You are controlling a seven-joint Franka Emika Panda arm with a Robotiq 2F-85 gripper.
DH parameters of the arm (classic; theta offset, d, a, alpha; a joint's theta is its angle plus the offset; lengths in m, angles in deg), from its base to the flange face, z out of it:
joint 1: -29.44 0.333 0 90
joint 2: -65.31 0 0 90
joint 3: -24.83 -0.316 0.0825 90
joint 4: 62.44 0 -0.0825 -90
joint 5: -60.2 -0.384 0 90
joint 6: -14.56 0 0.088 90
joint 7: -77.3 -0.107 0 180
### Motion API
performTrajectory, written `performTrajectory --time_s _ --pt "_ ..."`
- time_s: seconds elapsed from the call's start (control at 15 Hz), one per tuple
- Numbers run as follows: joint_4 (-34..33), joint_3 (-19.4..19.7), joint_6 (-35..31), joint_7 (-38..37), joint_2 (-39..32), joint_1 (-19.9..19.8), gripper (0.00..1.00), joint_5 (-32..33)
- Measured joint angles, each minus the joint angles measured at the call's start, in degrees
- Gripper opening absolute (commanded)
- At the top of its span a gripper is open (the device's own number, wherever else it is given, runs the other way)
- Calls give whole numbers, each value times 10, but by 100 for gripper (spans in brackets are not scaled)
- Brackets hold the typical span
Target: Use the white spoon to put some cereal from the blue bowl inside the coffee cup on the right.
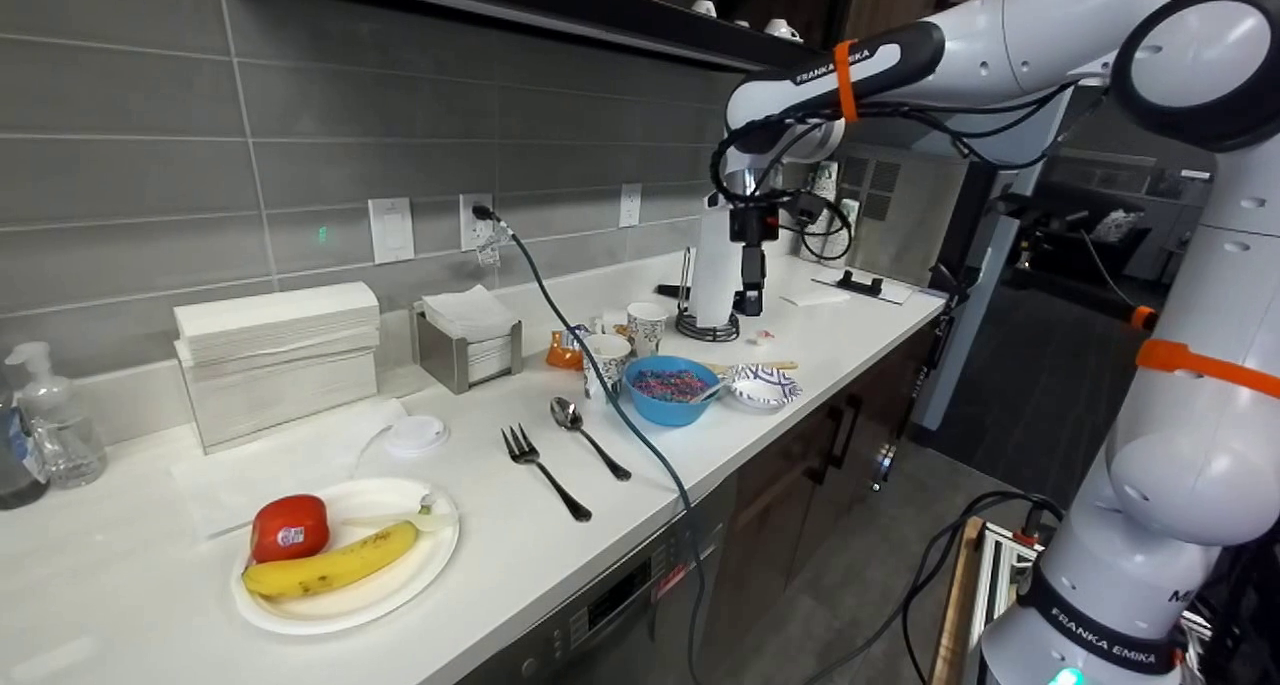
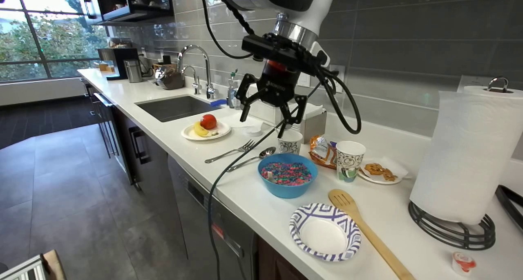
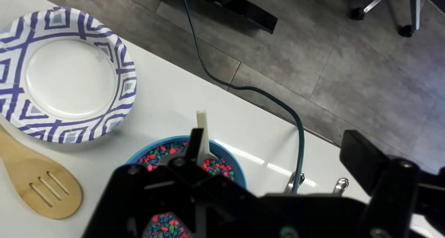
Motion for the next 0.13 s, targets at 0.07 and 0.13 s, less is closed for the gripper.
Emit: performTrajectory --time_s 0.07,0.13 --pt "5 0 -2 0 4 0 100 -1" --pt "7 -1 -4 0 4 0 100 -1"
